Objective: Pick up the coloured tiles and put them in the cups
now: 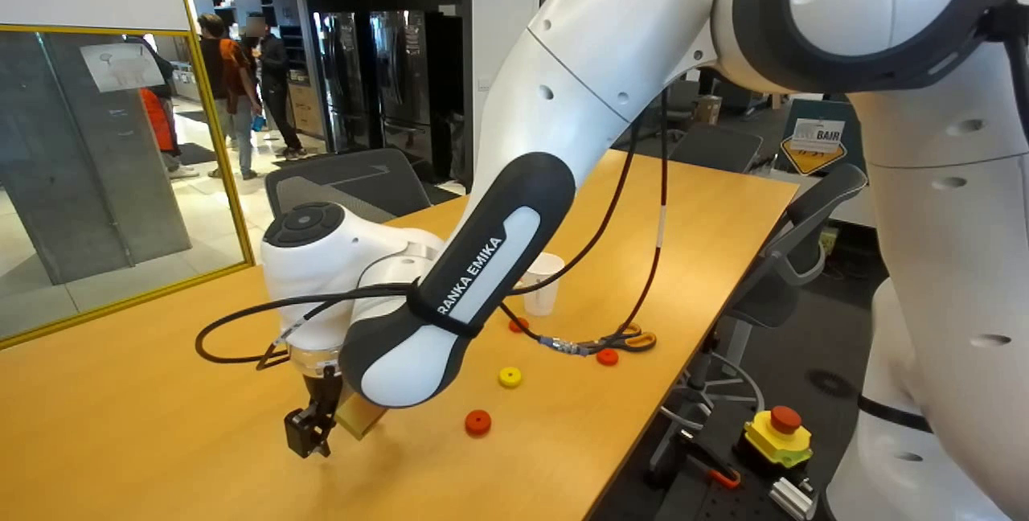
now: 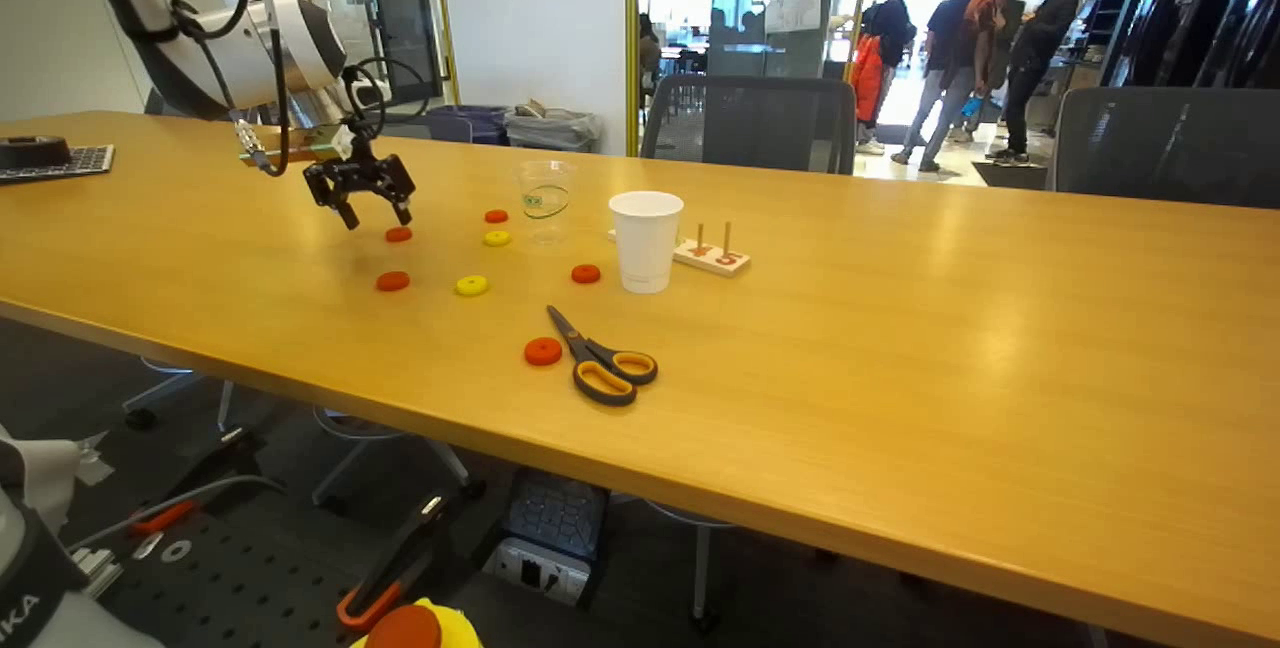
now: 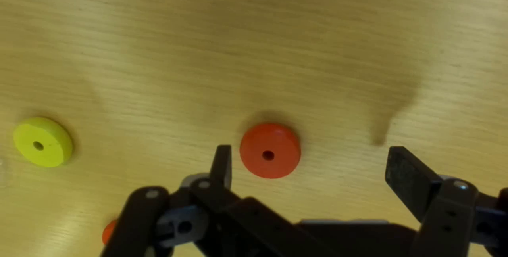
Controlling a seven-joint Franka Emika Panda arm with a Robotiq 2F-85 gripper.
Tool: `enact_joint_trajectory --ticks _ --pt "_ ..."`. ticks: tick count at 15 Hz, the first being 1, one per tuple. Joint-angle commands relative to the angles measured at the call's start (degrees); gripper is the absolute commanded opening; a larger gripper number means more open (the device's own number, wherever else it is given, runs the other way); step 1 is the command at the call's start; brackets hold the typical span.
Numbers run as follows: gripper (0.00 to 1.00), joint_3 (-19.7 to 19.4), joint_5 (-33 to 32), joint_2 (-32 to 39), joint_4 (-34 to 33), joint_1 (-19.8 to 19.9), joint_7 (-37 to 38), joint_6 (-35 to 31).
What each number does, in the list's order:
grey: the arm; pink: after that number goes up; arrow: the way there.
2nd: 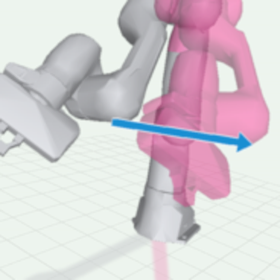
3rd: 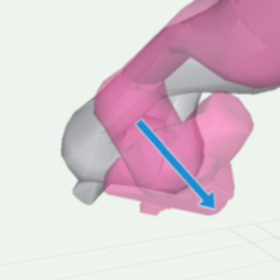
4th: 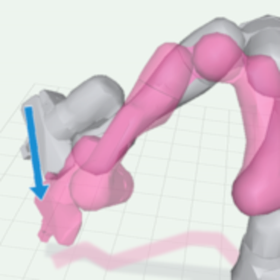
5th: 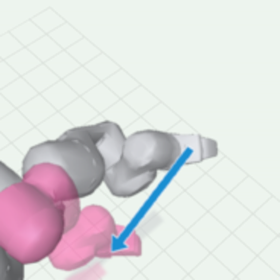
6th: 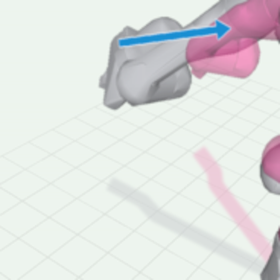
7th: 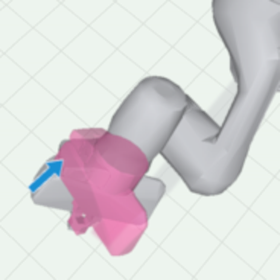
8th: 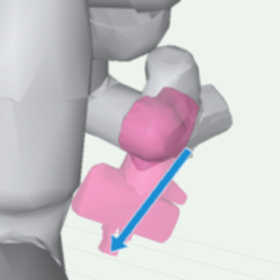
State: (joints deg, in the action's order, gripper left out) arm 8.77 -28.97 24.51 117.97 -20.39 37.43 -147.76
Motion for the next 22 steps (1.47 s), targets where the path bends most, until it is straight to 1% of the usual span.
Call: enact_joint_trajectory --ticks 1,3,6,12,16,22 --pt "1.00 -2.0 4.2 1.2 -3.2 -1.5 -3.8 3.4" --pt "1.00 -1.5 7.9 1.2 -3.9 -0.4 -6.8 5.8" --pt "1.00 -1.8 11.8 1.3 -4.9 -0.1 -9.0 7.7" --pt "1.00 -1.5 20.3 2.0 -6.2 1.7 -12.4 6.6" --pt "1.00 -1.8 23.0 2.4 -6.4 2.2 -13.5 6.4" --pt "1.00 -2.1 23.7 3.2 -6.2 2.1 -13.2 6.2"
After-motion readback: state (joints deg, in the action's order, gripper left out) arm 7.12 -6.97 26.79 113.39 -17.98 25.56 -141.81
